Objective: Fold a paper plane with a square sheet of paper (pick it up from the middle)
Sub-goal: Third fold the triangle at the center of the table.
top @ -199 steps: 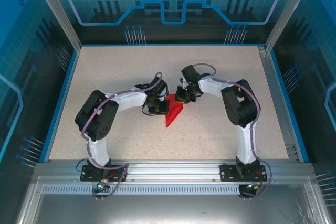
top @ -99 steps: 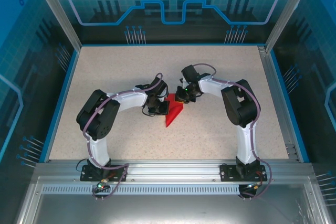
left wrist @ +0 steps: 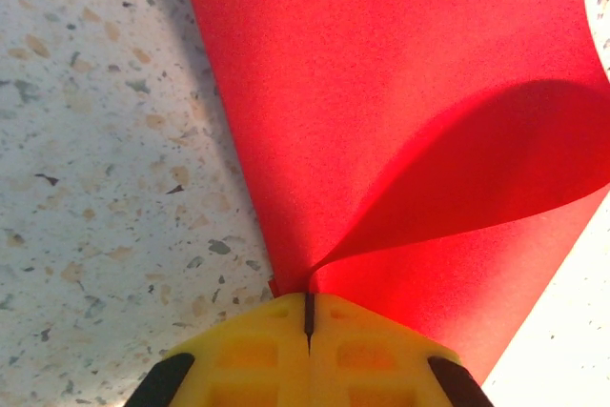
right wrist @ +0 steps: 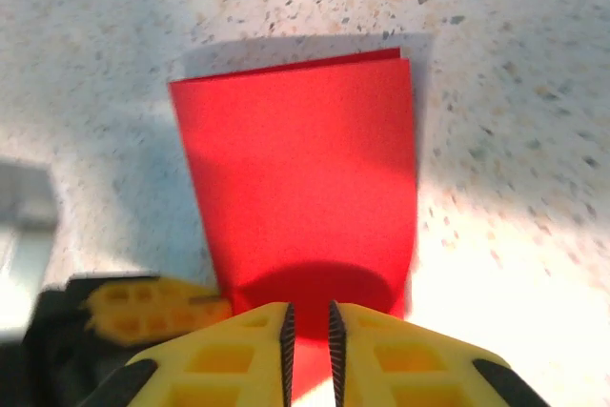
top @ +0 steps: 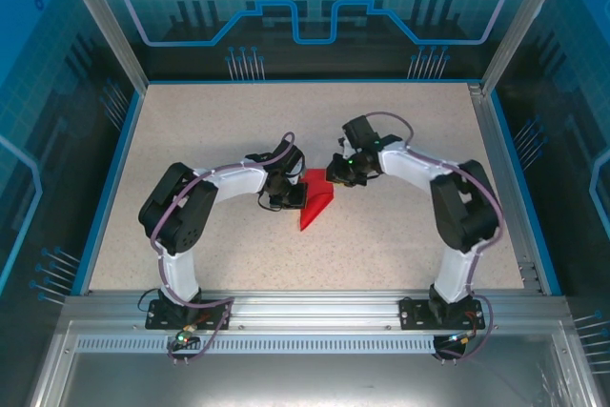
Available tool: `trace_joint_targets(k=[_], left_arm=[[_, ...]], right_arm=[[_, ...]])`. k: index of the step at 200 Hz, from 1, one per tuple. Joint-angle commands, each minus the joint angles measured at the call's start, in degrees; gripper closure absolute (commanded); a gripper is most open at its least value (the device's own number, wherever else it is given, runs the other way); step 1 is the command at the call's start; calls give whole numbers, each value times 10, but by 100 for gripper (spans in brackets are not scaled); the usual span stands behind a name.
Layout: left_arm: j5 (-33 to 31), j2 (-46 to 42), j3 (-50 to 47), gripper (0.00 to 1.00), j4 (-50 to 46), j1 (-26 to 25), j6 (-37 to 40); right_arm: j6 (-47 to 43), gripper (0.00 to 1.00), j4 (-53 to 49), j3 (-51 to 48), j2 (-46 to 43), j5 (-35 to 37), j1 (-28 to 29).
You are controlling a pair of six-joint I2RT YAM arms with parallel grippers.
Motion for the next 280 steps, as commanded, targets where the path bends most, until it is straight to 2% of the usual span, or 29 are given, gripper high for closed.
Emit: trace_joint_targets(k=[1, 15, 31, 62, 85, 109, 180, 280], left_arm=[[3, 20, -13, 100, -4, 4, -13], [2, 20, -12, 100, -6, 3, -13], [2, 18, -12, 100, -8, 4, -12], [1, 18, -11, 100, -11, 4, -9], [1, 19, -11, 100, -10, 4, -9], [2, 21, -12, 100, -11, 4, -8], [5, 26, -5, 100, -14, 4, -8], [10, 21, -9, 100, -12, 4, -10]], right_arm=[[42, 85, 76, -83, -66, -17, 0], [62, 90, 139, -143, -105, -37, 12], [83, 100, 188, -191, -145, -42, 36], [115, 100, 231, -252, -184, -5, 108], [136, 100, 256, -262, -172, 11, 155], [163, 100, 303, -266, -142, 6, 178], [167, 100, 336, -229, -58, -29, 189], [173, 100, 343, -247, -34, -28, 185]])
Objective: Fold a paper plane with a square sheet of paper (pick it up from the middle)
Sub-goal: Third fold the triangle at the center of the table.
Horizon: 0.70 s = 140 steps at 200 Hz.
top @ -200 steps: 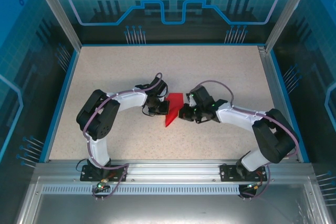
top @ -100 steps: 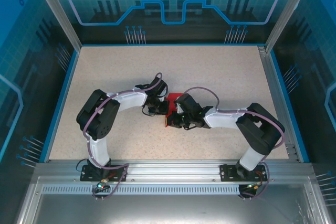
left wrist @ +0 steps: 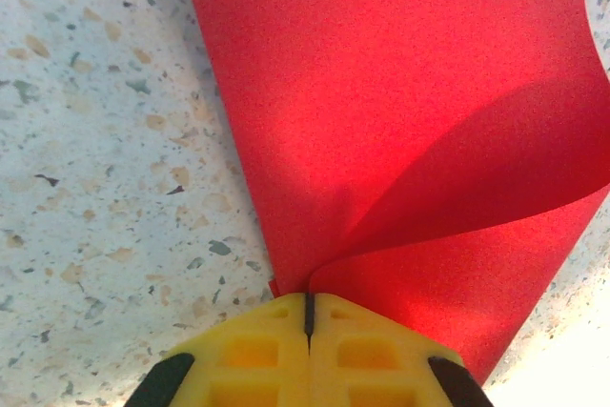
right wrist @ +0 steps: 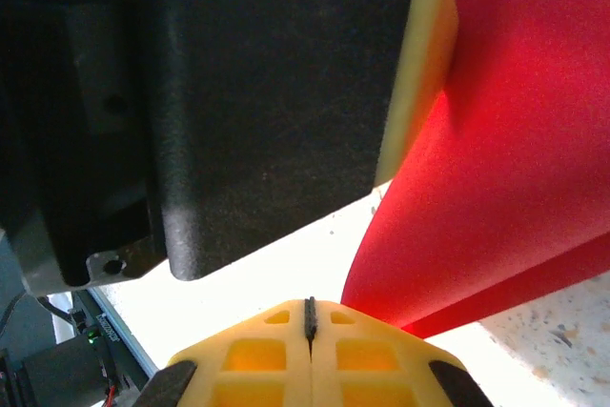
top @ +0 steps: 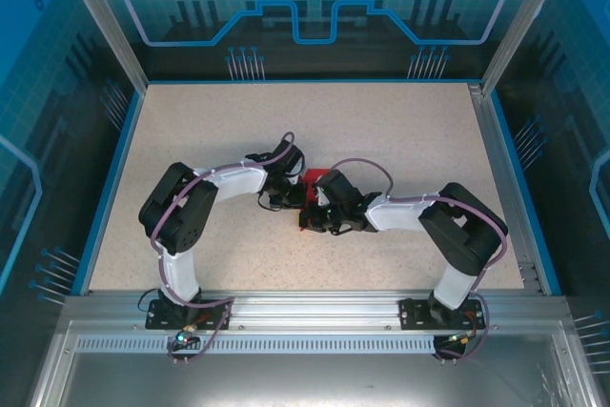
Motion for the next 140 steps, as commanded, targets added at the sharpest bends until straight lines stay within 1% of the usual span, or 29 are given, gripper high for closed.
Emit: trace_joint_targets(k=[1, 91, 140], left_arm=[[8, 20, -9, 100, -12, 3, -10], [9, 25, -7, 100, -14, 3, -7], [9, 25, -6, 100, -15, 3, -6]], right_arm=[[9, 100, 12, -9, 15, -4, 2], [16, 100, 35, -27, 48, -5, -1], [5, 100, 26, -33, -11, -2, -11]])
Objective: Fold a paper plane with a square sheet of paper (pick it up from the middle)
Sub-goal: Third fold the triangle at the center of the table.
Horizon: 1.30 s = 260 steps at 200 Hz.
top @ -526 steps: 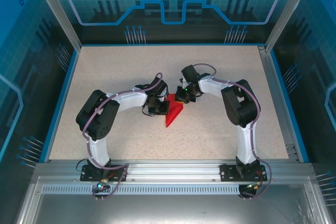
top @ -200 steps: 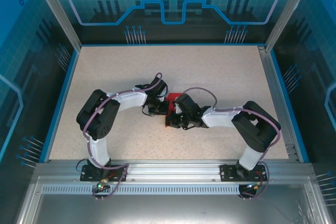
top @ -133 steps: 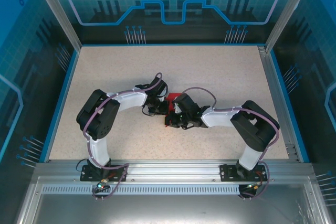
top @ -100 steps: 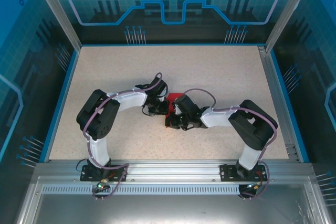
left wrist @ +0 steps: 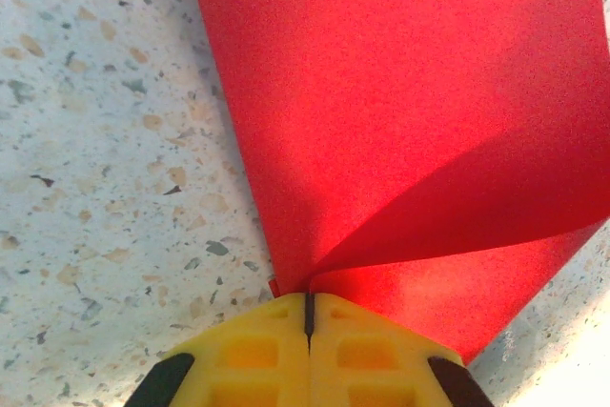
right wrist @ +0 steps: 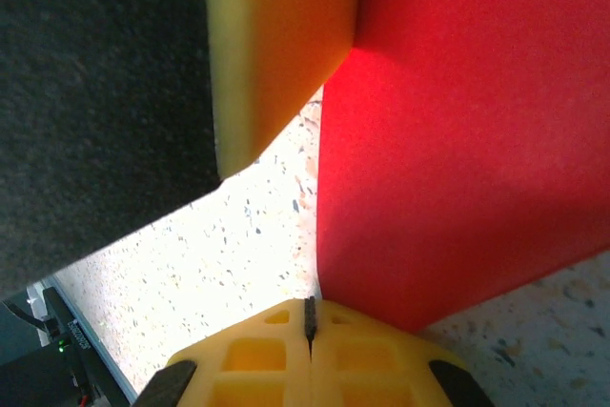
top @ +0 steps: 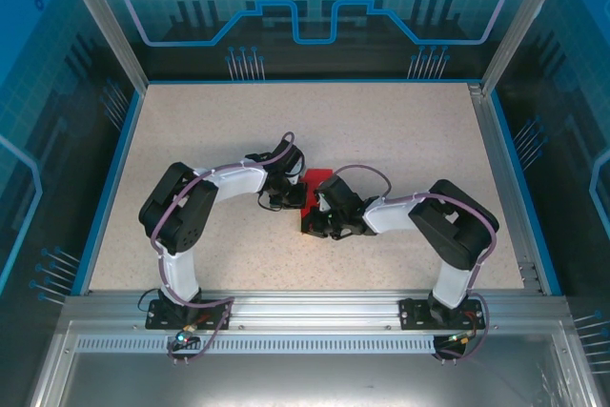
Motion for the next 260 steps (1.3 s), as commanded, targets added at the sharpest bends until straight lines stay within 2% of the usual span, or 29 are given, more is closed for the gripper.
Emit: trace_joint_targets(k=[1, 44, 140, 213, 260], left_arm=[[4, 24, -6, 100, -16, 3, -6], [3, 25, -4, 100, -18, 3, -3], [6, 30, 3, 100, -20, 2, -4], [5, 30, 3, 100, -23, 3, -3], [6, 30, 4, 100, -23, 2, -3]], right_arm=[[-8, 100, -4, -11, -41, 0, -11], [-25, 100, 8, -19, -77, -7, -32], [-31, 100, 21, -21, 2, -6, -61], [-37, 100, -2, -18, -58, -5, -72], [-44, 100, 6, -4, -38, -16, -97]])
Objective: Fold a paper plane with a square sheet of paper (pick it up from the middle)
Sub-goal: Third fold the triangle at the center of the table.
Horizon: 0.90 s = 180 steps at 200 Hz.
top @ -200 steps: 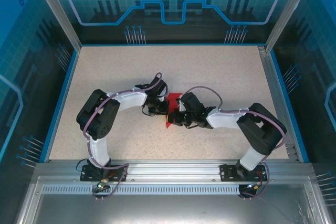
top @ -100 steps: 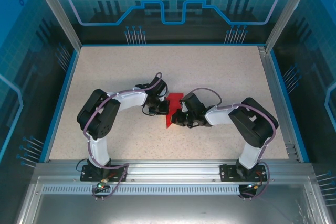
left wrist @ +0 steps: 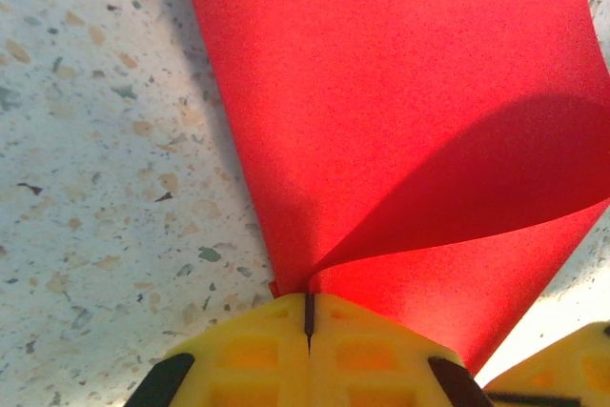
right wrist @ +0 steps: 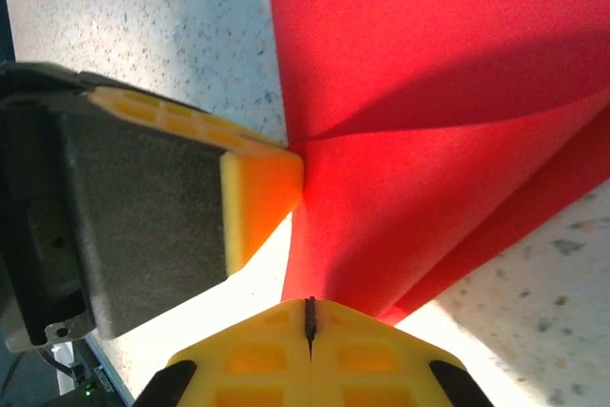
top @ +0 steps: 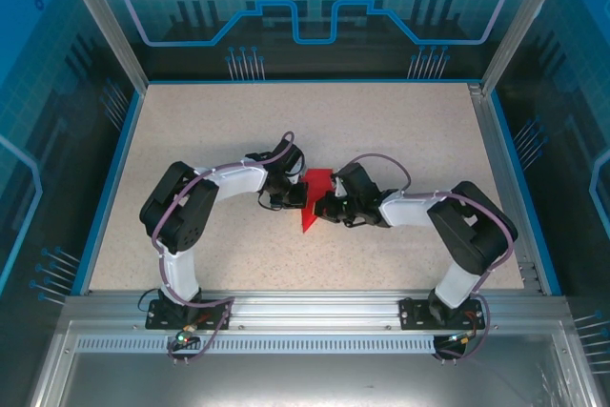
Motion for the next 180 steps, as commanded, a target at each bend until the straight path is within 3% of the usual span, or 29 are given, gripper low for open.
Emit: trace_joint_targets(k=[1, 61, 133, 180], left_arm=[[-2, 26, -1, 100, -23, 0, -3], [-1, 27, 0, 100, -24, 1, -3], [-1, 25, 3, 100, -26, 0, -1], [3, 27, 7, 100, -27, 0, -3]], right_arm=[[-14, 100, 1, 14, 11, -12, -15], [-8, 100, -20, 24, 73, 2, -19], [-24, 98, -73, 45, -15, 12, -30], [-30, 96, -50, 70, 18, -26, -54]])
